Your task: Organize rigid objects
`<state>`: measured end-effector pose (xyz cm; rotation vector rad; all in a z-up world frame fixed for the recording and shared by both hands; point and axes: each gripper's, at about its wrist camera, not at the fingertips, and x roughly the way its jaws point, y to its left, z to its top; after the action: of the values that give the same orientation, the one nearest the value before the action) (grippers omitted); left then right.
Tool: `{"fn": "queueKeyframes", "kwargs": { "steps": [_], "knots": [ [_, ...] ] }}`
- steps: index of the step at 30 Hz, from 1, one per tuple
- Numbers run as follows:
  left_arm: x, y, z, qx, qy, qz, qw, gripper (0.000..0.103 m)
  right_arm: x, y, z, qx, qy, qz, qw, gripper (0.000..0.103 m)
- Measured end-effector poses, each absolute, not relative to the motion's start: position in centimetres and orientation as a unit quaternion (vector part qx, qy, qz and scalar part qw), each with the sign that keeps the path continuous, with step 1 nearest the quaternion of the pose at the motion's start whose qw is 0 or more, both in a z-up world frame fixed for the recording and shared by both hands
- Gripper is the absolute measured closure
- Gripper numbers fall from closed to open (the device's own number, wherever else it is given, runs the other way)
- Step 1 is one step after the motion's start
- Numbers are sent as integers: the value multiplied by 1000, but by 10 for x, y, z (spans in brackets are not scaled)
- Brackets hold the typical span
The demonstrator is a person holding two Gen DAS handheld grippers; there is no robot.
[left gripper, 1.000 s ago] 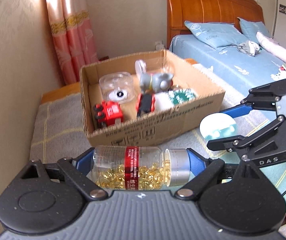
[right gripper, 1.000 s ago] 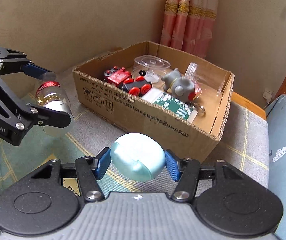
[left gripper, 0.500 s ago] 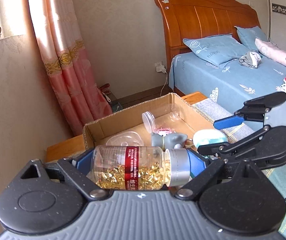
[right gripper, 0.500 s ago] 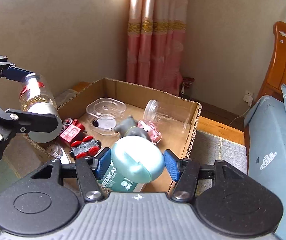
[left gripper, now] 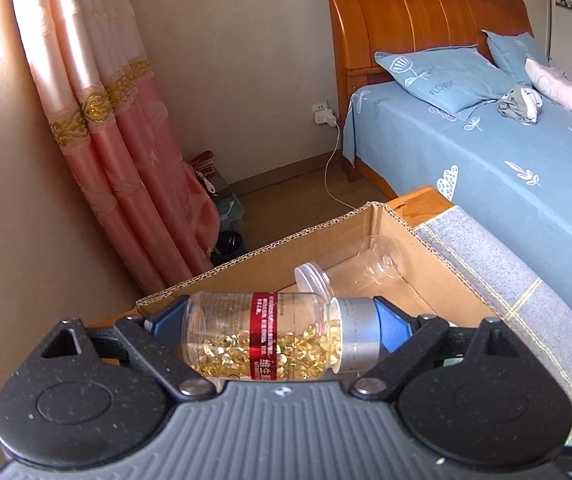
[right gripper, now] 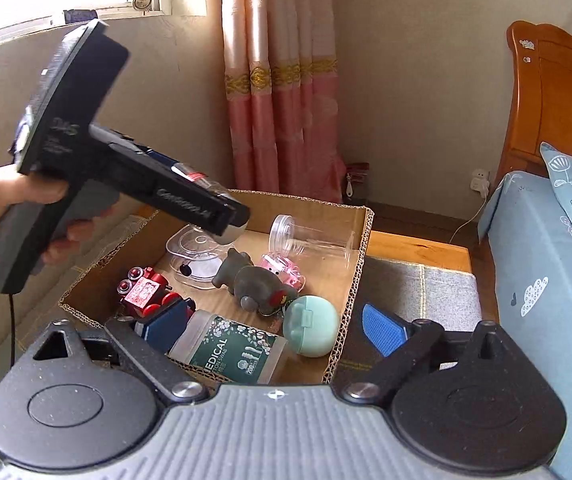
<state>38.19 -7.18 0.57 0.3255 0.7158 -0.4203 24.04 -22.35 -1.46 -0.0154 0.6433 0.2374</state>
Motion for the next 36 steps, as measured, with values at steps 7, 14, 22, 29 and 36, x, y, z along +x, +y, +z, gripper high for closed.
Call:
{"fn": "queueKeyframes", "kwargs": {
  "steps": [7,14,22,29,36],
  "knots": [
    [373,-64,11,155,316,-173,920,5,224,-223,-8,-1,312,114,943,0],
    [327,-38,34,112,308,-175,929,2,214,-215,1,7,324,100,941,0],
    [225,-11,46,68,305,-143,939,1,199,-210,-2,20,375,8,927,0],
    [178,-11,33,50,343,-94,933,1,173,-197,-2,17,392,-17,919,0],
    [164,-9,36,26,345,-70,935,1,154,-197,1,24,395,-27,918,0]
  ]
}}
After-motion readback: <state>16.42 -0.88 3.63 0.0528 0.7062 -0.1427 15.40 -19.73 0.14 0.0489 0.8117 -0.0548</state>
